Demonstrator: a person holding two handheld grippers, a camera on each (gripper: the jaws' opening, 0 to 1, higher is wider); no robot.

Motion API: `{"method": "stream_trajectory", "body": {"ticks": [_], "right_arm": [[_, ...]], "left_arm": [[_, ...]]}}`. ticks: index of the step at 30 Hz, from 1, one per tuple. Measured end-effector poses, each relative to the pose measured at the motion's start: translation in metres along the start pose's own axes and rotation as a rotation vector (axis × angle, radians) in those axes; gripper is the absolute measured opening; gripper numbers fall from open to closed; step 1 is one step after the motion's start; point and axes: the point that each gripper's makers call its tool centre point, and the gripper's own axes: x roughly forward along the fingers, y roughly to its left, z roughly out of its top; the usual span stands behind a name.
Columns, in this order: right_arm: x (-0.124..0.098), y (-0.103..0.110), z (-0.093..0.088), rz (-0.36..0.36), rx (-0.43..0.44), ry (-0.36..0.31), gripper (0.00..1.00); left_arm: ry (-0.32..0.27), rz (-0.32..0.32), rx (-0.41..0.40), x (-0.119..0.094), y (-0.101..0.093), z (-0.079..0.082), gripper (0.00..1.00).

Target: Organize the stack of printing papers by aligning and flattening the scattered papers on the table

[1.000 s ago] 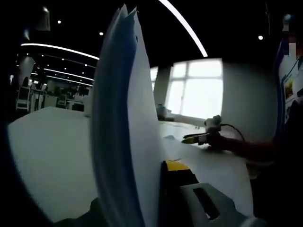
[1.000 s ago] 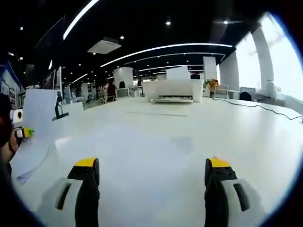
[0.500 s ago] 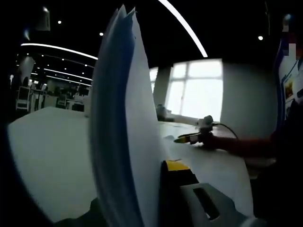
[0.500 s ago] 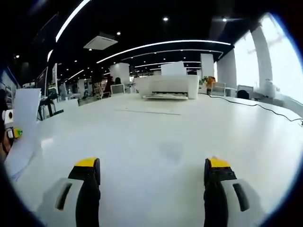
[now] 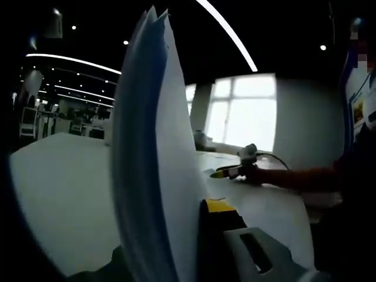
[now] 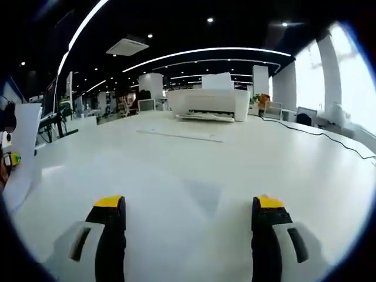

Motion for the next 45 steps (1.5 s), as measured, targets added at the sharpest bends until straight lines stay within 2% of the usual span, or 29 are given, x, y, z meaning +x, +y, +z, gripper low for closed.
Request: {"method": "stream_trajectory", "body": {"ticks": [8, 17, 21, 27, 32, 40, 45], "right_arm": [[0.005, -0.001, 0.002, 0.007, 0.0, -0.008, 0.79], [0.004, 0.003, 0.004, 0.03, -0.011, -0.014, 0.55], [0.002, 0.005, 0.005, 0.024, -0.026, -0.019, 0.52], [-0.003, -0.006, 0.006, -0.019, -0.081, -0.026, 0.29], [-0.003, -0.01, 0.006, -0.035, -0.097, -0.026, 0.22], [-0.004, -0.013, 0.005, -0.055, -0.132, -0.019, 0.02], [-0.006, -0.011, 0.005, -0.048, -0.123, -0.024, 0.0]], "left_arm": [[0.001, 0.0, 0.001, 0.0, 0.0, 0.0, 0.07], [0.001, 0.001, 0.001, 0.0, 0.0, 0.0, 0.07], [0.002, 0.001, 0.001, 0.0, 0.001, 0.0, 0.07], [0.001, 0.002, 0.0, -0.001, 0.002, 0.0, 0.07], [0.002, 0.001, 0.001, -0.001, 0.002, 0.0, 0.07], [0.003, 0.001, 0.0, -0.001, 0.003, 0.0, 0.07], [0.002, 0.001, 0.0, -0.001, 0.003, 0.0, 0.07]]}}
